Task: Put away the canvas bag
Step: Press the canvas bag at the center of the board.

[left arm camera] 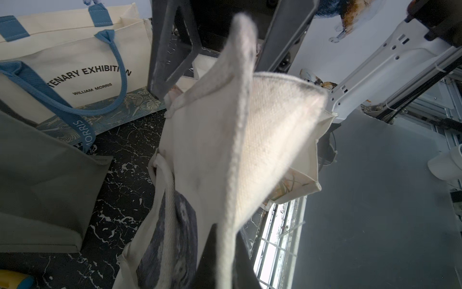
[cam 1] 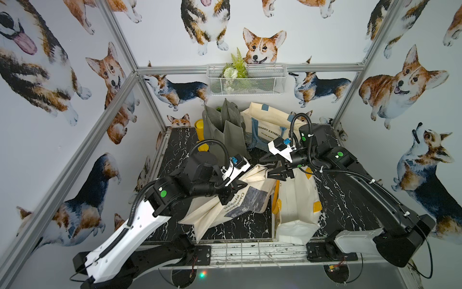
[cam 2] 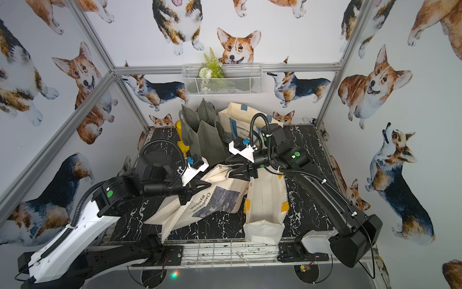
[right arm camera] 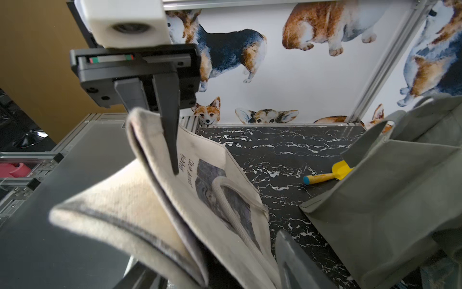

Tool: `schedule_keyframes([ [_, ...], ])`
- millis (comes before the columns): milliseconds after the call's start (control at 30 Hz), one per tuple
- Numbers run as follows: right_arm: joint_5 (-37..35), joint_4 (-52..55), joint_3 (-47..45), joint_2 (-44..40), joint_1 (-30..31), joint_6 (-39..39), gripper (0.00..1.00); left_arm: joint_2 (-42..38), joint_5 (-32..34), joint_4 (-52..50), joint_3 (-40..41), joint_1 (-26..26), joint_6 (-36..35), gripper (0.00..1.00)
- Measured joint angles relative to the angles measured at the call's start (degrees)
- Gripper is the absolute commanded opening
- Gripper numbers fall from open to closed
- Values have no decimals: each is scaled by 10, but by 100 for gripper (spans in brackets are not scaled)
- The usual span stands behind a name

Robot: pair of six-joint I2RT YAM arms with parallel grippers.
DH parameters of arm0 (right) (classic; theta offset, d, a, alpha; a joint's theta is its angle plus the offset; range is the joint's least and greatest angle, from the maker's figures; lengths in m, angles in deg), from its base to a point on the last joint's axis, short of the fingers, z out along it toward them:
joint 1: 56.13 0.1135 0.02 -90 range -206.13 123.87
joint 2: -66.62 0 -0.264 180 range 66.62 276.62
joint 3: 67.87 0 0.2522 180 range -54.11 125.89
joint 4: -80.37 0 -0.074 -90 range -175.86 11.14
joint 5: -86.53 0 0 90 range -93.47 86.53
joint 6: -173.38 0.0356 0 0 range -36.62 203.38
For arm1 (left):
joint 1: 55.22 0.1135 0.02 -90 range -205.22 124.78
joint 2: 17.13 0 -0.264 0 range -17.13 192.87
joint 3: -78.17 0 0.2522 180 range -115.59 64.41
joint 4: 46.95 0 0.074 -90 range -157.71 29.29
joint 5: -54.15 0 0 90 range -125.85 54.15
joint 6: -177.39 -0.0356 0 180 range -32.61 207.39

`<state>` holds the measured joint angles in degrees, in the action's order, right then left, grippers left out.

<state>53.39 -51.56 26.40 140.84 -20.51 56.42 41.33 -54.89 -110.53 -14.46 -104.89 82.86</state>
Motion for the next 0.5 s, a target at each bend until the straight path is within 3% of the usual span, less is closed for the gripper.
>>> schedule_keyframes([
  [167, 31, -40, -38, -9, 0, 30, 25, 33, -24, -11, -24, 1, -8, 3],
  [200, 33, -47, -43, -11, 0, 42, 15, 36, -24, -14, -28, 1, -9, 11],
  [233, 35, -58, -49, -13, 0, 49, 0, 39, -24, -18, -31, 1, -10, 28],
  [367, 46, -122, -76, -17, 0, 111, 0, 37, -26, -15, -34, 1, -14, 68],
  [500, 44, -174, -90, -17, -4, 178, 0, 5, 2, 1, -7, 0, -8, 81],
])
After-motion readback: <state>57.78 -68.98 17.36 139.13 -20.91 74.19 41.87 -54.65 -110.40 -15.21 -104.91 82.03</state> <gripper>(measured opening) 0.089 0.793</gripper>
